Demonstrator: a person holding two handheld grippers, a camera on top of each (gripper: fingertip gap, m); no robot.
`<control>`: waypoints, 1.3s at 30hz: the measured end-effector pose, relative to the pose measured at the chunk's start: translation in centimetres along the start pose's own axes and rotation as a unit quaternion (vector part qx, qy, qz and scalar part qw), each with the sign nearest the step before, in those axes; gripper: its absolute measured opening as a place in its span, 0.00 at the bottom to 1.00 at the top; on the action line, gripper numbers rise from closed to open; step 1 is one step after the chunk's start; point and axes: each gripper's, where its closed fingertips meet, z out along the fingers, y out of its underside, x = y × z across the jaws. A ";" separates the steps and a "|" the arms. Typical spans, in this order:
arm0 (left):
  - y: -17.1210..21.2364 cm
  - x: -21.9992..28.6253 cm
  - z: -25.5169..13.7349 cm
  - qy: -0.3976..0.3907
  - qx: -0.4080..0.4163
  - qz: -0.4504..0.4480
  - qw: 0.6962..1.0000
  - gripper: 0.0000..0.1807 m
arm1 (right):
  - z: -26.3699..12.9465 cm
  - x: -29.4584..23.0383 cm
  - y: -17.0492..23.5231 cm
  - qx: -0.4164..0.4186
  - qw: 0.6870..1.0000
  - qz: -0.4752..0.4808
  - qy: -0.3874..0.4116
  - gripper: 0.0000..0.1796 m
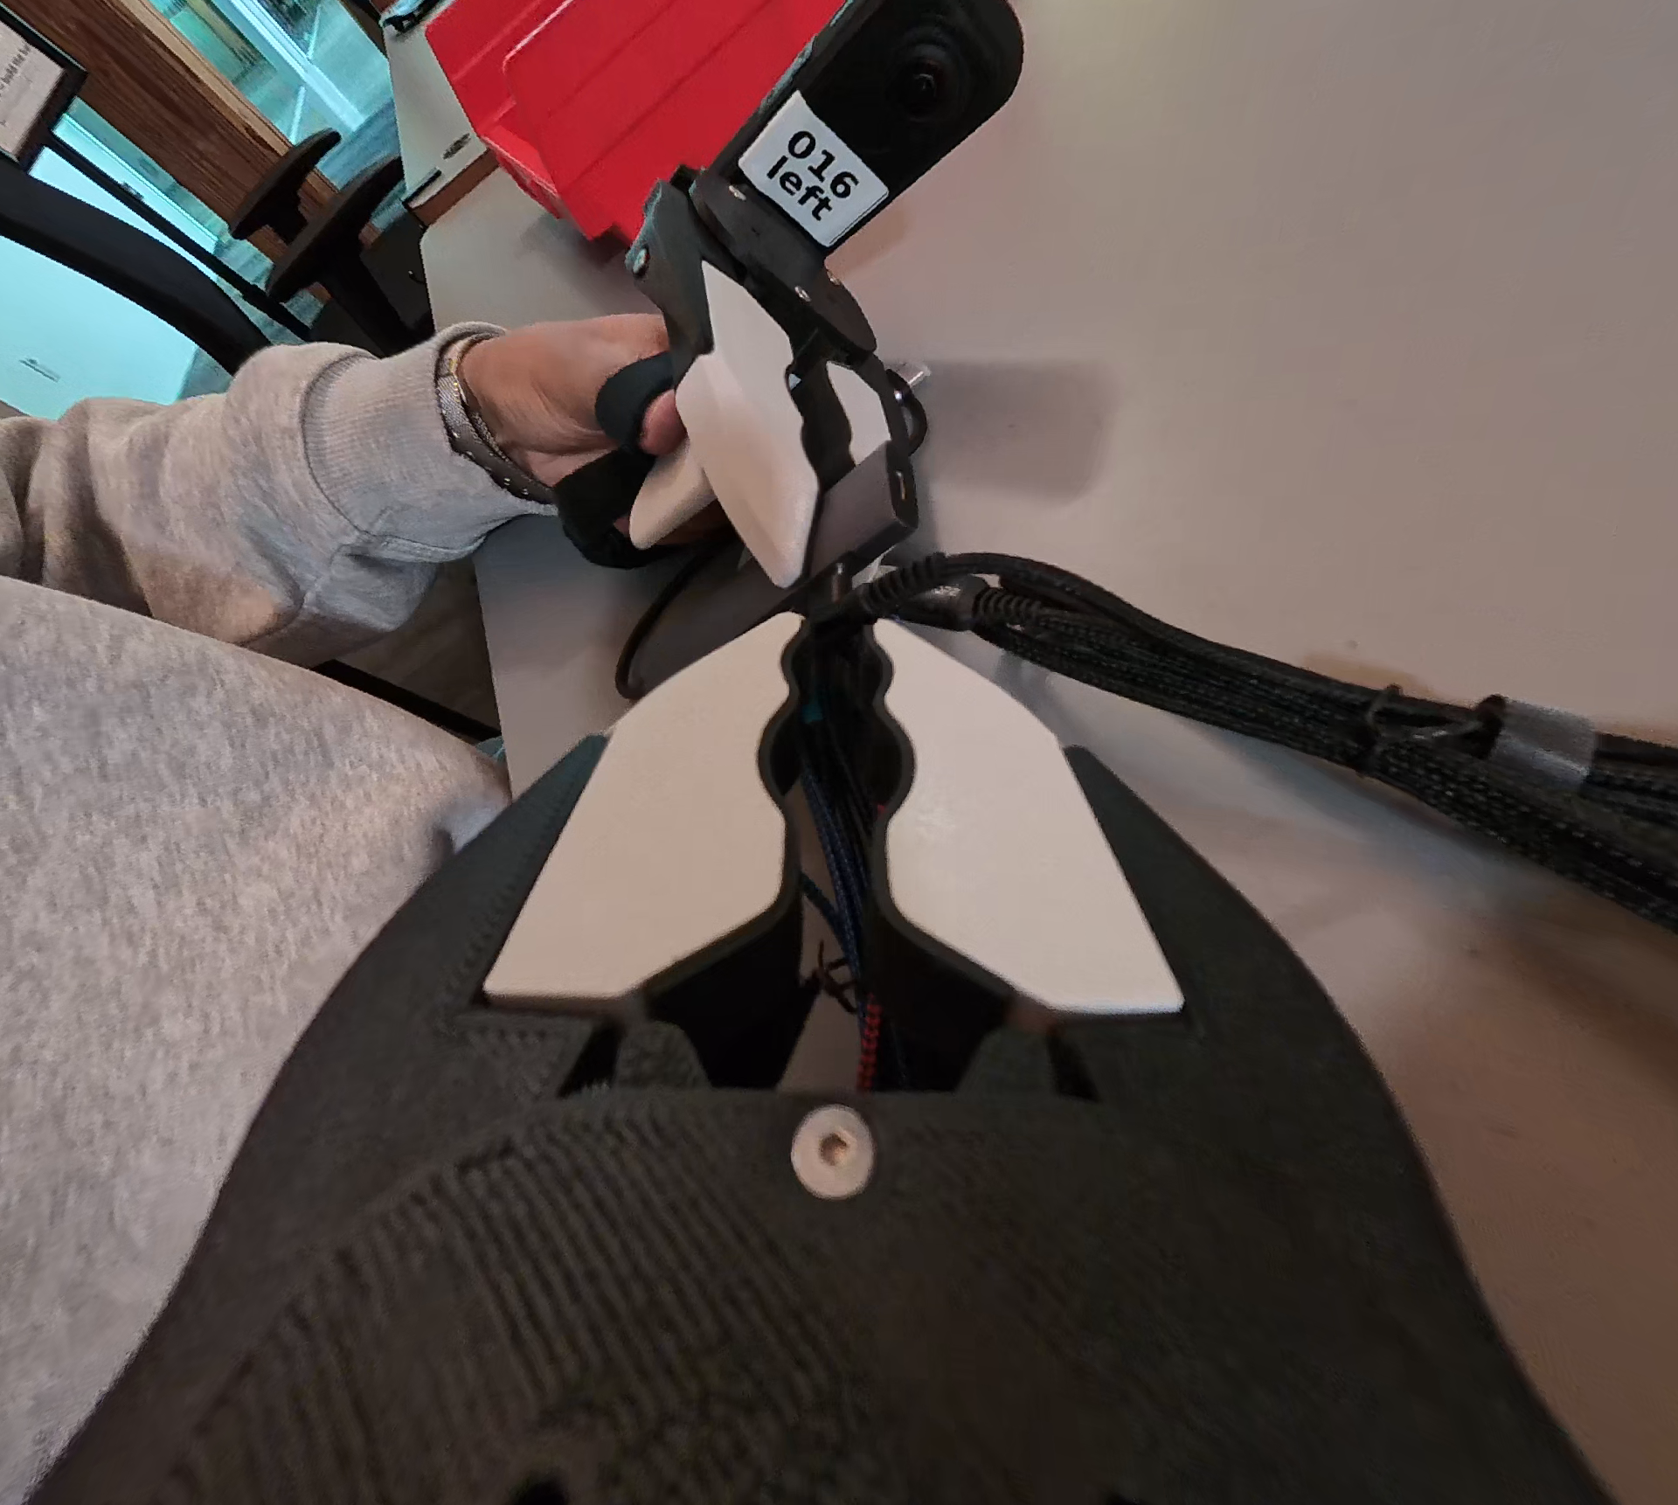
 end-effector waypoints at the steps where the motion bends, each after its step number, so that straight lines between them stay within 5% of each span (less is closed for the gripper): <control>1: 0.0 0.0 0.0 0.002 0.001 -0.001 1.000 0.06 | 0.0 0.0 -0.1 0.000 1.000 -0.006 0.003 0.05; 13: -0.3 0.1 0.0 0.004 0.009 0.007 1.000 0.05 | -1.0 0.5 -1.4 0.045 0.999 -0.005 0.010 0.00; 23: -1.1 0.3 -0.5 0.018 0.040 -0.008 0.999 0.05 | -0.5 0.6 -0.4 0.023 1.000 -0.001 0.000 0.06; 39: -0.1 0.5 -0.2 0.021 0.005 -0.010 1.000 0.05 | 0.0 -0.2 0.1 0.007 0.999 -0.053 0.010 0.00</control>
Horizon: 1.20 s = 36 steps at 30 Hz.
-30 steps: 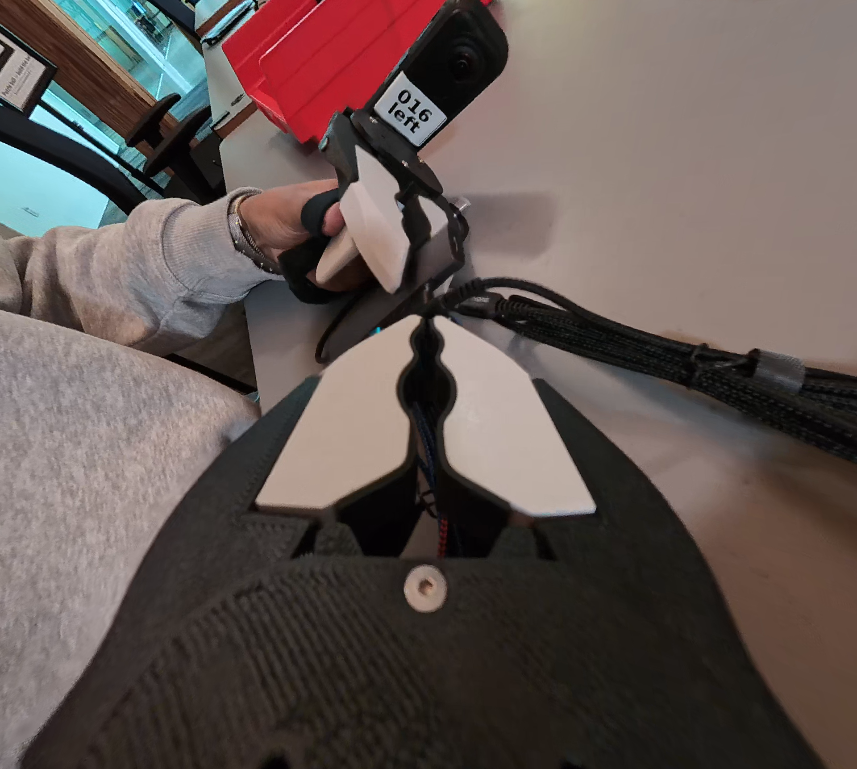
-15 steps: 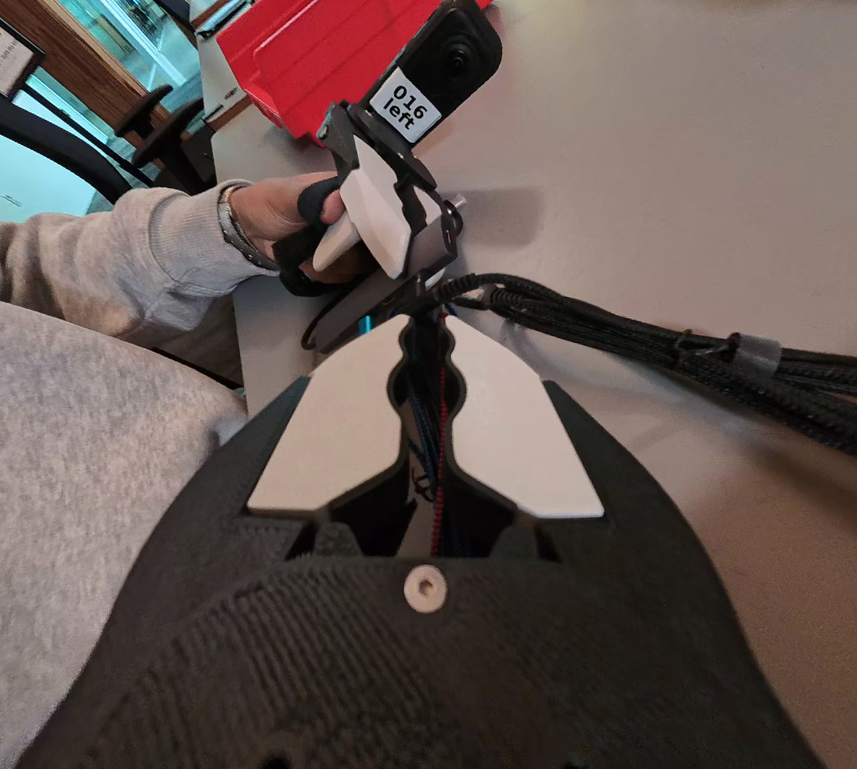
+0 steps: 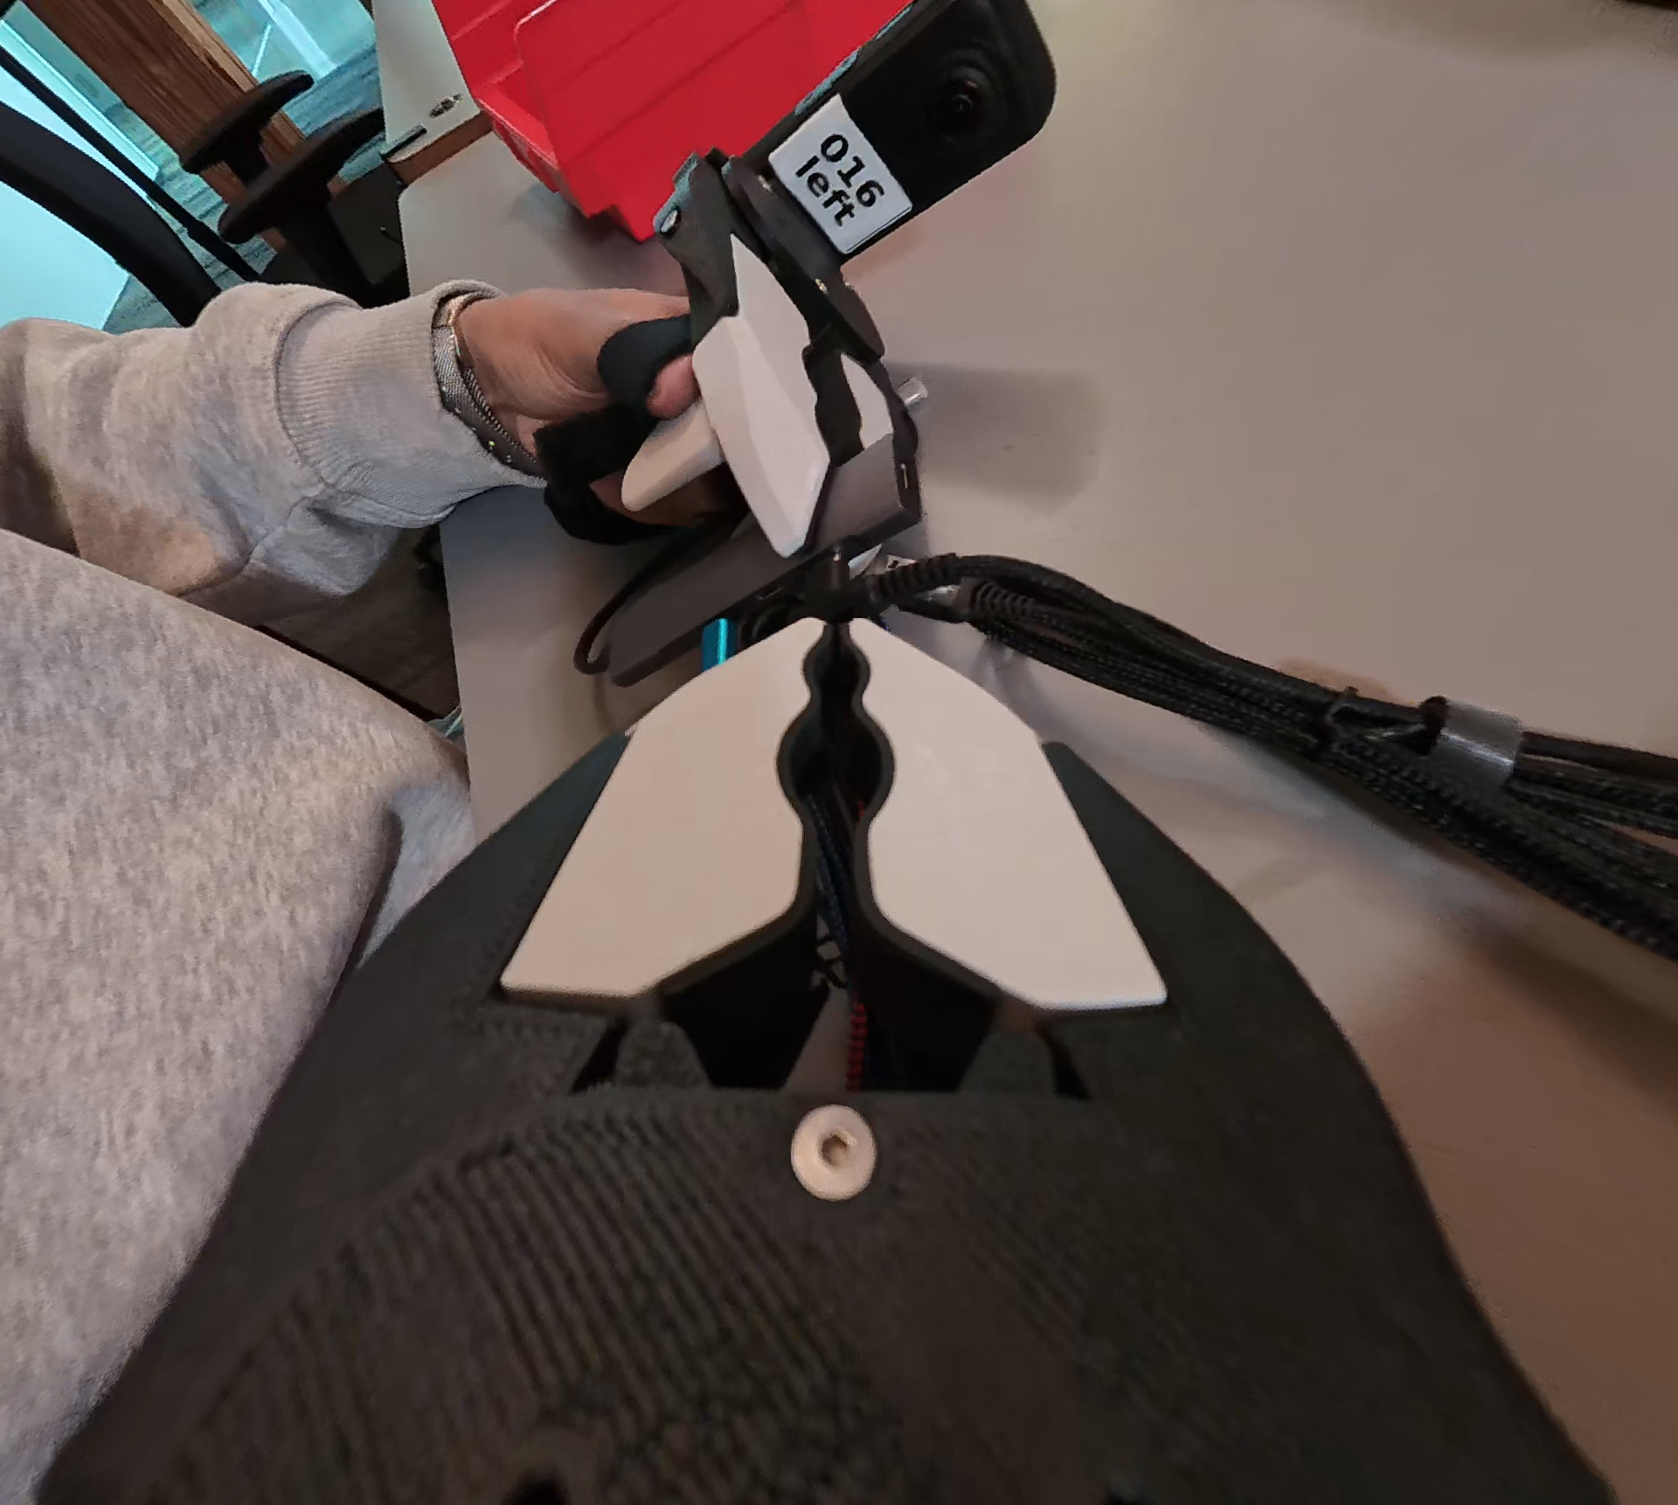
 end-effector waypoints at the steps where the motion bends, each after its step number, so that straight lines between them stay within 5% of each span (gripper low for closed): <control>1: 0.1 0.0 0.0 0.000 -0.002 0.001 1.000 0.05 | 0.0 -0.1 0.0 -0.001 1.000 -0.006 0.001 0.00; 7: 1.1 -0.4 0.6 -0.020 -0.037 0.004 0.999 0.05 | -0.3 -0.1 -0.2 -0.003 0.999 -0.035 0.005 0.00; 10: 4.1 -0.9 2.9 -0.053 -0.136 0.027 0.989 0.06 | 0.9 -3.3 -1.3 0.039 0.995 0.005 -0.088 0.00; 14: 3.3 -0.2 3.0 -0.018 -0.101 0.016 0.995 0.05 | -1.6 -1.0 -3.5 0.077 0.993 -0.085 0.022 0.00; 20: 1.0 0.0 1.7 -0.002 -0.026 0.006 1.000 0.05 | -3.9 1.9 -4.4 0.160 0.983 0.087 -0.013 0.03; 27: 0.5 0.0 1.4 -0.001 -0.009 0.009 1.000 0.05 | -1.3 1.4 -1.0 0.052 0.983 0.163 -0.065 0.06; 36: 0.0 0.2 1.0 0.010 0.004 0.003 1.000 0.05 | -1.7 2.0 -0.9 0.051 0.964 0.248 -0.082 0.05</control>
